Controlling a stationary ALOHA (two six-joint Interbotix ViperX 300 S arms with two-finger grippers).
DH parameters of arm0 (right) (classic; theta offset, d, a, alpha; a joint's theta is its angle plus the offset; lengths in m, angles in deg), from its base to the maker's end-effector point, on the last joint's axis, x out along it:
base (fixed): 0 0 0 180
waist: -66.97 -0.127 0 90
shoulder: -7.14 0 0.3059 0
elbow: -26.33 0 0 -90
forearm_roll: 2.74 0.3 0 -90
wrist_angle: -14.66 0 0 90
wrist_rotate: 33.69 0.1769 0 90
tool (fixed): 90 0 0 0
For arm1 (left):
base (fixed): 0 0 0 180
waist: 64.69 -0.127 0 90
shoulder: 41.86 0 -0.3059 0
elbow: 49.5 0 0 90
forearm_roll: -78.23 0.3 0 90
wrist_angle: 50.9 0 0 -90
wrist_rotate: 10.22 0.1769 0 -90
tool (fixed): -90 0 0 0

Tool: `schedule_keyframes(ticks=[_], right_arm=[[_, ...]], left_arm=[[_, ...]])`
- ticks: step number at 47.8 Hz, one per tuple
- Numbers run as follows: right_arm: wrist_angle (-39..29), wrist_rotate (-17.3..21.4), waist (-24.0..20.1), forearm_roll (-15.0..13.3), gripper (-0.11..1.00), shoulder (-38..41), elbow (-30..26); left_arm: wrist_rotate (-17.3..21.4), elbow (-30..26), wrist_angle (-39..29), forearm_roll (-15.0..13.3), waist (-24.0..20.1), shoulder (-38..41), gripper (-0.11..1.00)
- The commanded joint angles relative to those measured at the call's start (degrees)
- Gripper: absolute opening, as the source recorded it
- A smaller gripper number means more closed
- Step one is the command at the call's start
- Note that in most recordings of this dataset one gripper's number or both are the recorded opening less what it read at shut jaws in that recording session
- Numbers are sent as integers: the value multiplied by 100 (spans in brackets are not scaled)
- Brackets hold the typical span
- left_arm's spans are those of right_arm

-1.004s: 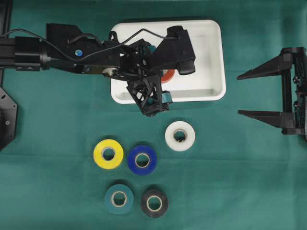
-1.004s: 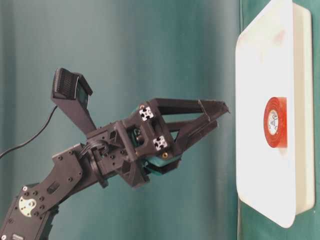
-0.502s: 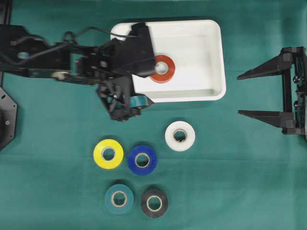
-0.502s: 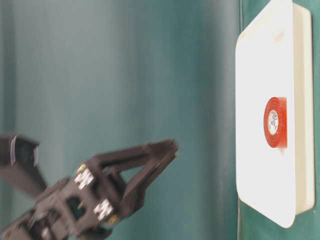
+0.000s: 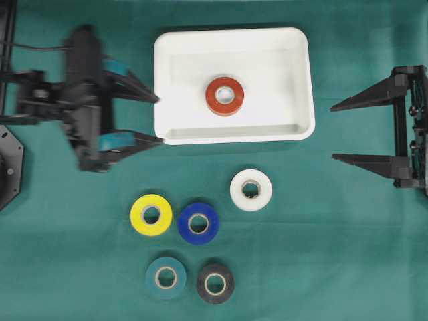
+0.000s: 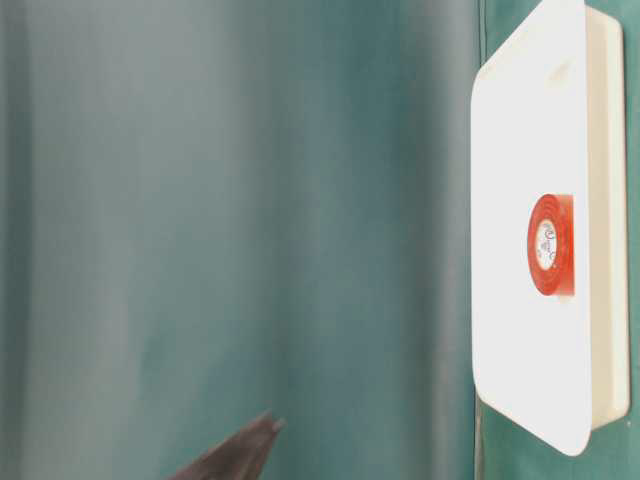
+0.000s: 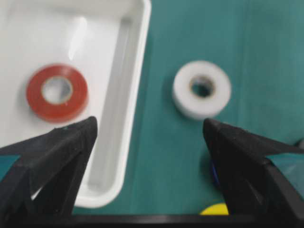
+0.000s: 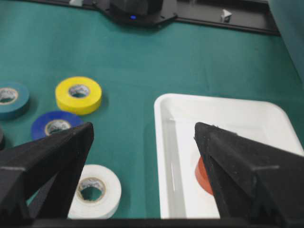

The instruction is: Pick up the tape from a random location and place it into the white case.

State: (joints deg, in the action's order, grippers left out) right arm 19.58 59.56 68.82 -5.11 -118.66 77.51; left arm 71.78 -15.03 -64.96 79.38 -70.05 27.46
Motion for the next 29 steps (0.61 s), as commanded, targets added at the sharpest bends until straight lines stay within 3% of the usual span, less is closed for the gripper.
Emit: schedule_keyframes(ticks=[1, 9, 18, 29], right_arm=[[-35, 9, 0, -9, 91, 9, -141], [-132, 9, 9, -9, 91, 9, -123], [-149, -9, 9, -9, 91, 9, -79], [-149, 0, 0, -9, 91, 9, -35]], left_arm=[[18, 220, 255, 0, 9, -448, 98], [62, 861, 519, 0, 9, -1072, 98], [396, 1538, 1134, -26, 26, -1380, 98], [624, 1837, 1538, -35, 70, -1547, 98]])
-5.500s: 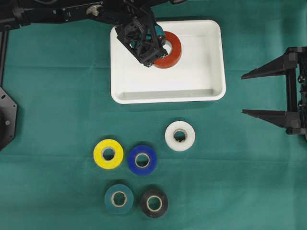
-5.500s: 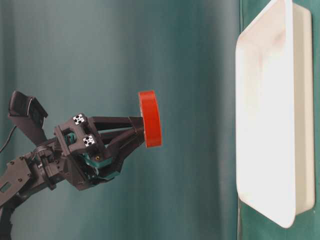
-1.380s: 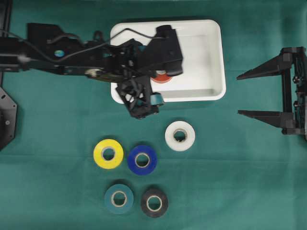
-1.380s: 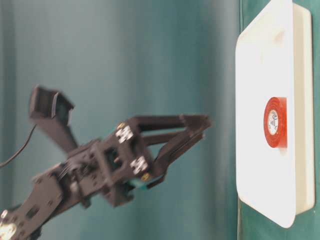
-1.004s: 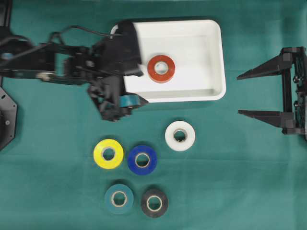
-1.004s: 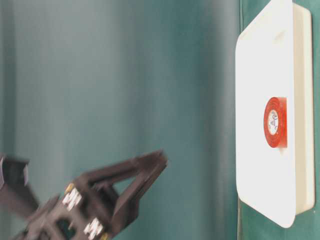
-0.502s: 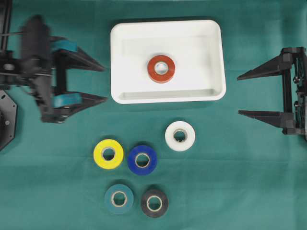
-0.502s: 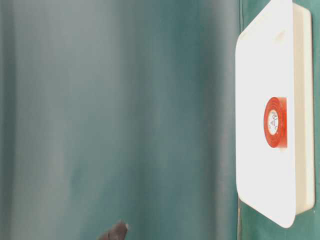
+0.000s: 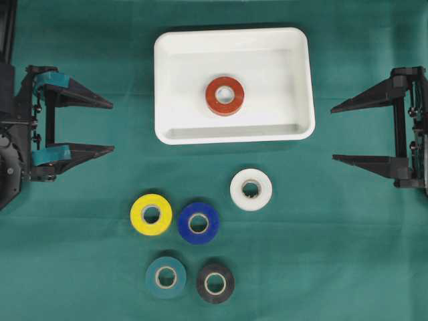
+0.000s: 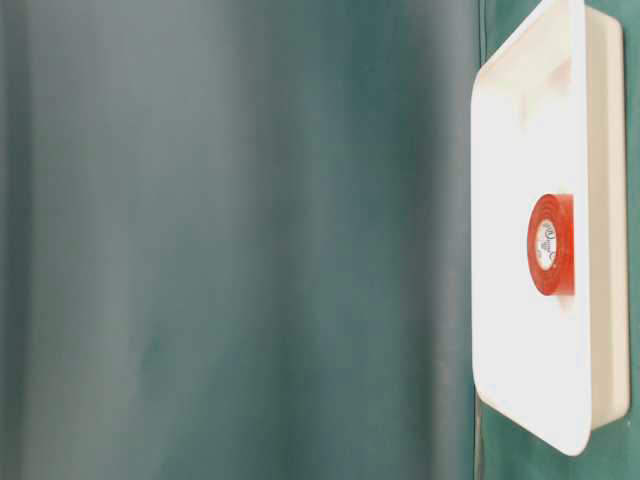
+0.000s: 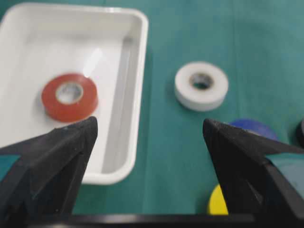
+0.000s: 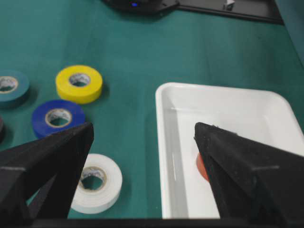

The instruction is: Pick up the tape from a random location and place it into the white case.

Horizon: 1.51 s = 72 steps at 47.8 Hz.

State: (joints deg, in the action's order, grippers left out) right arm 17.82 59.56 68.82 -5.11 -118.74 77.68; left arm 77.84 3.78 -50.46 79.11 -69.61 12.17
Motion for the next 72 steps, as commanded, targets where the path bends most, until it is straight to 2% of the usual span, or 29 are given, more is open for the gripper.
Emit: schedule_keyframes(ticks=[1, 18, 37, 55, 64, 72], right_arm=[[26, 0, 0, 0, 91, 26, -53], [-35, 26, -53, 18, 91, 35, -53], [-281, 141, -914, 141, 91, 26, -53], [-246, 149, -914, 114, 91, 44, -62], [149, 149, -923, 114, 91, 281, -123], [483, 149, -923, 114, 91, 791, -343]], left_arm=[[18, -44, 88, -9, 26, -18, 98], [18, -35, 88, -26, 26, 26, 98], [18, -9, 114, -35, 26, 26, 98], [9, -9, 114, -35, 35, 26, 98], [9, -9, 114, -35, 35, 26, 98], [9, -9, 114, -35, 35, 35, 98]])
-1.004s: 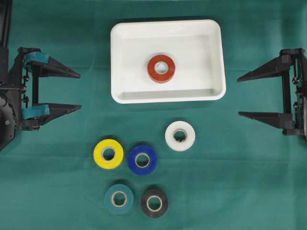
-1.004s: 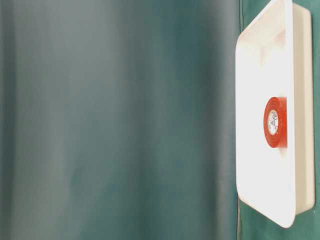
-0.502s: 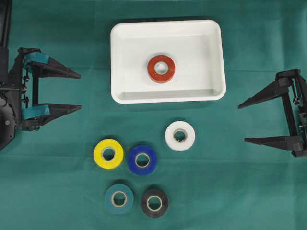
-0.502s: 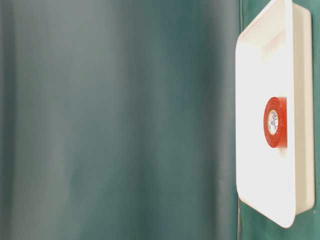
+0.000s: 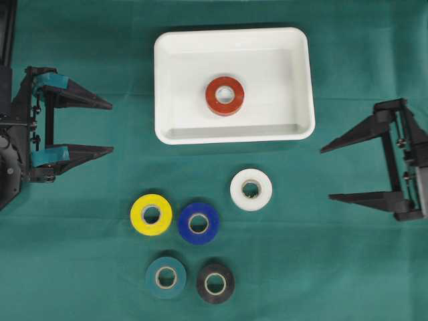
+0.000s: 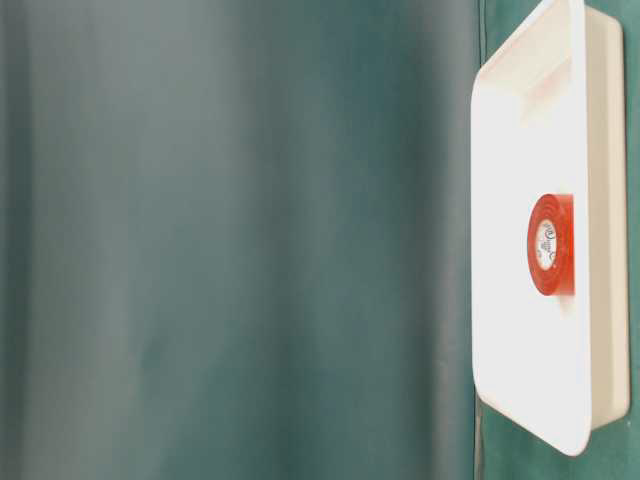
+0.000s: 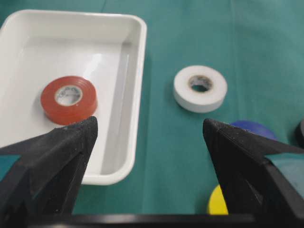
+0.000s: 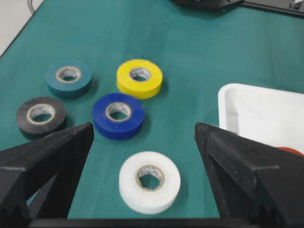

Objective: Pick up the tape from a random location and place it into the white case.
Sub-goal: 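Move the open right gripper toward the white tape roll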

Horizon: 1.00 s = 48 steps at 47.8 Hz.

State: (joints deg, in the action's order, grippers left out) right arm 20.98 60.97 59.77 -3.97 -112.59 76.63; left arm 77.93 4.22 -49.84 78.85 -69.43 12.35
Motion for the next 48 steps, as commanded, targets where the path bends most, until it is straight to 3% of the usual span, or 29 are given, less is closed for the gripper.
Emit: schedule_keyframes(ticks=[1, 17, 32, 40, 48], right_arm=[[185, 9, -18, 0, 91, 255, -290], [272, -9, -9, -9, 91, 1336, -1081], [202, 0, -9, 0, 91, 1635, -1362], [-158, 44, -9, 26, 91, 1600, -1415], [-1002, 229, -9, 44, 91, 1670, -1723]], left_arm=[[0, -53, 53, -18, 26, 26, 98], [-26, -62, 70, -35, 229, 97, 98], [-26, -62, 70, -44, 290, 105, 98], [-26, -53, 70, -44, 290, 105, 98], [-26, -53, 70, -35, 290, 105, 98]])
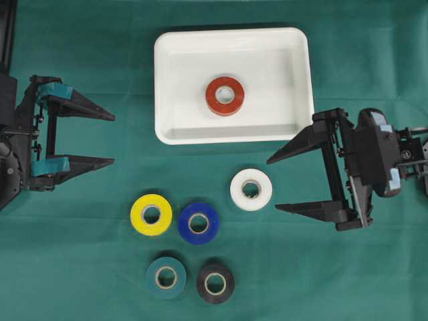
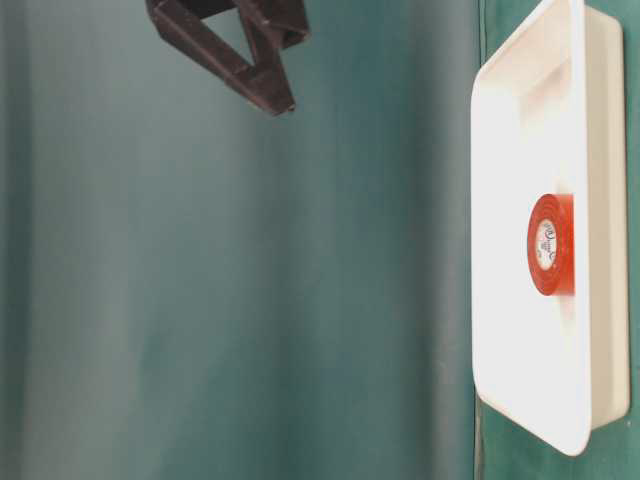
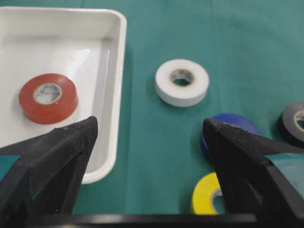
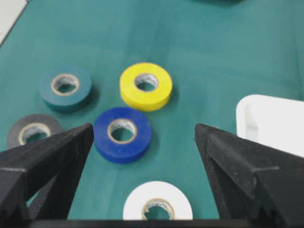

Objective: Pick up the tape from a random location and place it into the white case.
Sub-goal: 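Move the open right gripper toward the white tape roll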

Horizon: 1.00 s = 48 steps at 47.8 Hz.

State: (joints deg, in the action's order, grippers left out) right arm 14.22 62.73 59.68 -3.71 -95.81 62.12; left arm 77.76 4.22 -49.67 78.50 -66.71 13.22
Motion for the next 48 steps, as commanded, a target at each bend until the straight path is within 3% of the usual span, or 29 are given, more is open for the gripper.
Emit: schedule_keyframes(ticks=[1, 25, 38, 48], right_arm=[[-527, 88, 0, 18, 91, 0, -352], [-3401, 571, 0, -9, 91, 958, -1687], [-4052, 580, -18, -9, 91, 1406, -2145], [-4096, 580, -35, -9, 91, 1450, -2188]], left_arm=[[-9, -53, 53, -9, 18, 18, 98], [-9, -53, 53, -9, 18, 18, 98], [-9, -53, 35, 0, 18, 35, 98], [-9, -53, 35, -9, 18, 44, 98]])
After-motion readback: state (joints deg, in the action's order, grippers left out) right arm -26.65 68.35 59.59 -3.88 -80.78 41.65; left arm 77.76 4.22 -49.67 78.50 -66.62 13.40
